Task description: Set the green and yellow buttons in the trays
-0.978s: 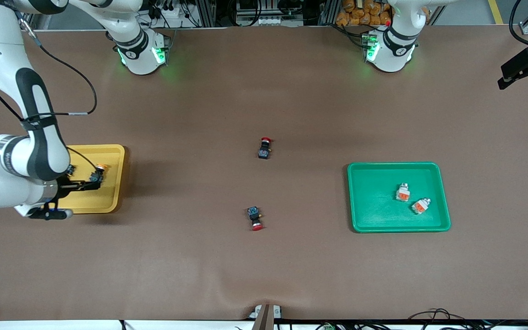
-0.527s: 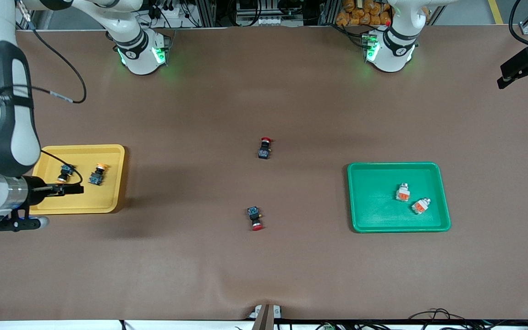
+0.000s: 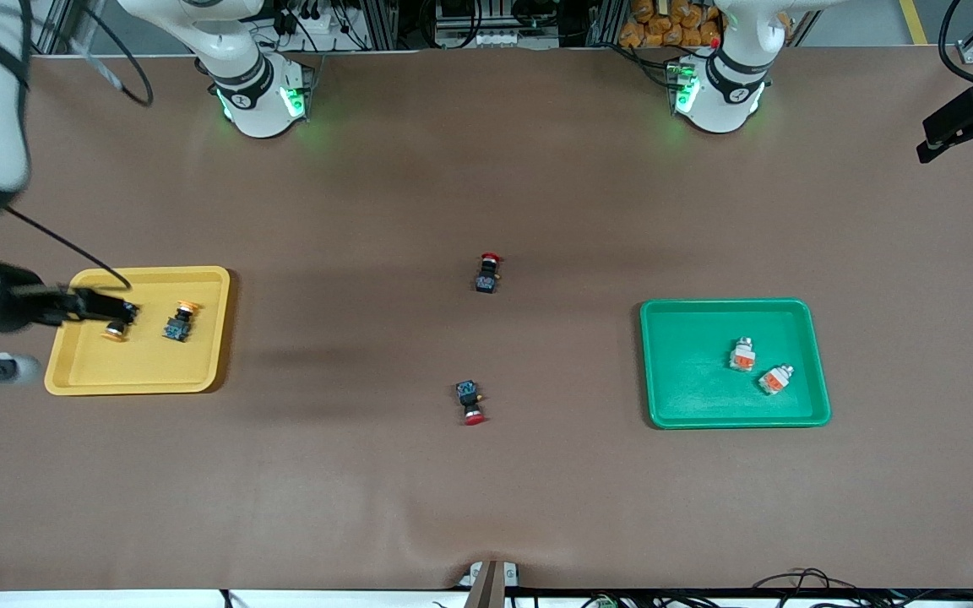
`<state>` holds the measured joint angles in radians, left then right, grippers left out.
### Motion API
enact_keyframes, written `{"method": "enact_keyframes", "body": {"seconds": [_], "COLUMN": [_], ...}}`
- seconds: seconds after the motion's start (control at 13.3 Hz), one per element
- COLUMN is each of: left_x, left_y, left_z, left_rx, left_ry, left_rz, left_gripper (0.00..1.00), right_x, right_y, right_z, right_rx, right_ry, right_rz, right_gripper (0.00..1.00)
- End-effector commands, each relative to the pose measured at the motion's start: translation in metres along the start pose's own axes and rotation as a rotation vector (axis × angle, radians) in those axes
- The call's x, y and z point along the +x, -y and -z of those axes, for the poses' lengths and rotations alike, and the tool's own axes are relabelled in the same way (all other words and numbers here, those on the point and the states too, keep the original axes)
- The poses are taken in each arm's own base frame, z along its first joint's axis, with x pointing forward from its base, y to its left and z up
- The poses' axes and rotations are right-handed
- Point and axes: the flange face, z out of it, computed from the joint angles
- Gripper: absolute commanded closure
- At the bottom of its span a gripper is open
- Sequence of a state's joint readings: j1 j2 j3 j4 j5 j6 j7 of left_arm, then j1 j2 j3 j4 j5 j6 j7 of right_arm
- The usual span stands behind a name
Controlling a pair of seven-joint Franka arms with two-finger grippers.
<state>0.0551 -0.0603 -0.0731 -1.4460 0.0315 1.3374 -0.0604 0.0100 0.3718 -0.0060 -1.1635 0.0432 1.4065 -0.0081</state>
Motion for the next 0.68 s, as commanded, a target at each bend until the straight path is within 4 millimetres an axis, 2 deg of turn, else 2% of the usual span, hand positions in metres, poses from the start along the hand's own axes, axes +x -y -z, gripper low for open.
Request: {"method": "enact_keyframes", "body": {"seconds": [0.0, 0.08, 0.23, 0.38, 0.6], "left_x": [-0.004, -0.004, -0.004, -0.004, -0.004], "left_y": [0.002, 0.002, 0.002, 0.001, 0.000], "left_z": [0.003, 0.003, 0.004, 0.005, 0.004], "left_rx": [-0.026, -0.026, -0.028, -0.029, -0.049], "left_ry": [0.004, 0.004, 0.001, -0.001, 0.003], "left_rz": [-0.015, -0.015, -0.015, -0.017, -0.017], "left_gripper": [0.00, 0.00, 0.00, 0.00, 0.00], "right_x": [-0.034, -0.041, -0.073, -0.091, -0.127], "right_y": [0.013, 0.014, 0.018, 0.015, 0.007], "right_z": [0.028, 0.038, 0.070, 0.067, 0.037], "right_rx": [-0.058, -0.082, -0.071, -0.071, -0.070], "right_ry": [0.042, 0.051, 0.018, -0.010, -0.100], "right_rz": [0.018, 0.016, 0.018, 0.018, 0.025], "right_gripper": [0.00, 0.00, 0.00, 0.00, 0.00]}}
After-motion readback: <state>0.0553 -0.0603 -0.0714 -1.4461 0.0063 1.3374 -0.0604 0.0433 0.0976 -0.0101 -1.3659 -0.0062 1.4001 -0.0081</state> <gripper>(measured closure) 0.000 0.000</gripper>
